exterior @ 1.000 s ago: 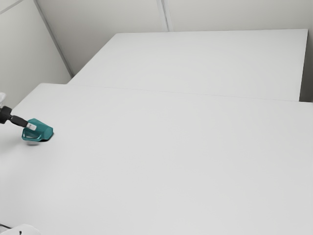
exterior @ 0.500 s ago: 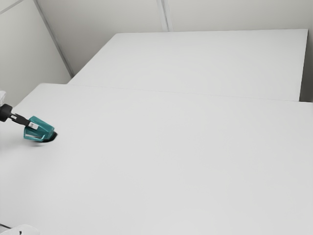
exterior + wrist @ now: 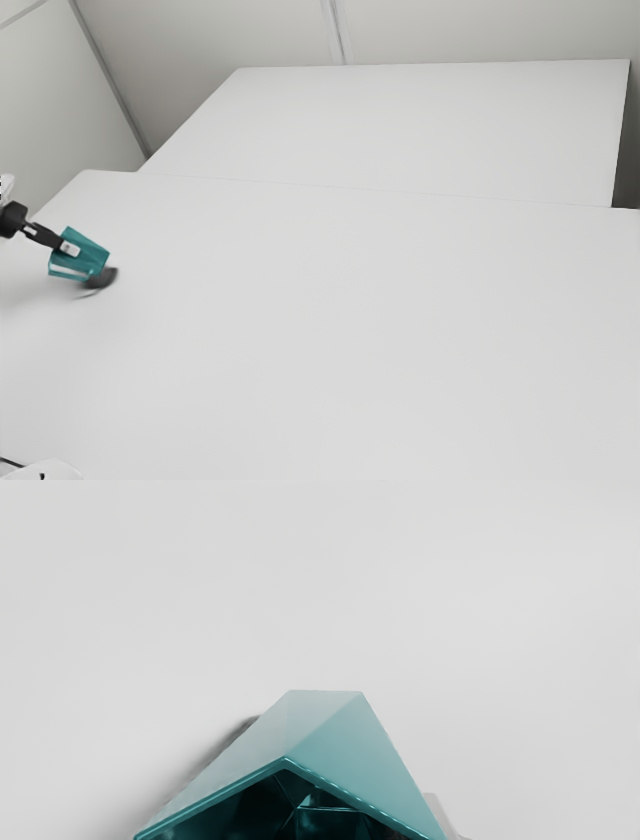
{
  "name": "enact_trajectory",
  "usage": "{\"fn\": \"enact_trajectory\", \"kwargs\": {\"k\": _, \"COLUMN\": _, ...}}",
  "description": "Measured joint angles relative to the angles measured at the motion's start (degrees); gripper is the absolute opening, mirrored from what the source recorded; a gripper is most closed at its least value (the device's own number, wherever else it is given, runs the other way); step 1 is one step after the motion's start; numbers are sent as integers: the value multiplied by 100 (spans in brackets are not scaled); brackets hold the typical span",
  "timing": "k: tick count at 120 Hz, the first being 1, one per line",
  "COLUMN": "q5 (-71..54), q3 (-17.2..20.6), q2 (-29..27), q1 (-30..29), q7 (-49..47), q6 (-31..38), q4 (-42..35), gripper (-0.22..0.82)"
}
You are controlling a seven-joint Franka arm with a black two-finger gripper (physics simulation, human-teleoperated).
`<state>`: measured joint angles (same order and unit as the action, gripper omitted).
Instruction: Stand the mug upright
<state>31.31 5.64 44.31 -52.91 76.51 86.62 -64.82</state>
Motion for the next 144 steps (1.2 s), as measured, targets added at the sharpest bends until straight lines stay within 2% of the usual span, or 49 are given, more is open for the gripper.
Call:
{"fn": "enact_trajectory", "kwargs": {"k": 27, "q5": -529, "q3": 147, "q2": -1629, "q1": 364, "q7": -155, "q6": 1011, "q4": -2045, "gripper": -18}}
{"fn": "enact_trajectory", "kwargs": {"k": 56, "q5": -1574, "q3": 1022, "q2": -2961, "q1": 392, "q7": -968, "q6": 2181, "q4": -3753, "gripper": -18}}
{"fn": "enact_trajectory", "kwargs": {"k": 84, "q5": -2244, "q3": 2053, "q2": -3988, "q1": 387, "q7": -2119, "q6": 2982, "q4": -5044, "gripper": -18}}
{"fn": "enact_trajectory", "kwargs": {"k": 118, "q5": -2382, "q3": 3146, "q2": -4587, "q1": 387, "q7": -3516, "q6": 3701, "q4": -5871, "gripper": -18}}
{"fn": "enact_trajectory", "kwargs": {"k": 144, "q5": -2410, "q3": 3547, "q2": -4621, "q1": 650, "q7": -4443, "q6": 3908, "q4": -5929, "gripper": -18}}
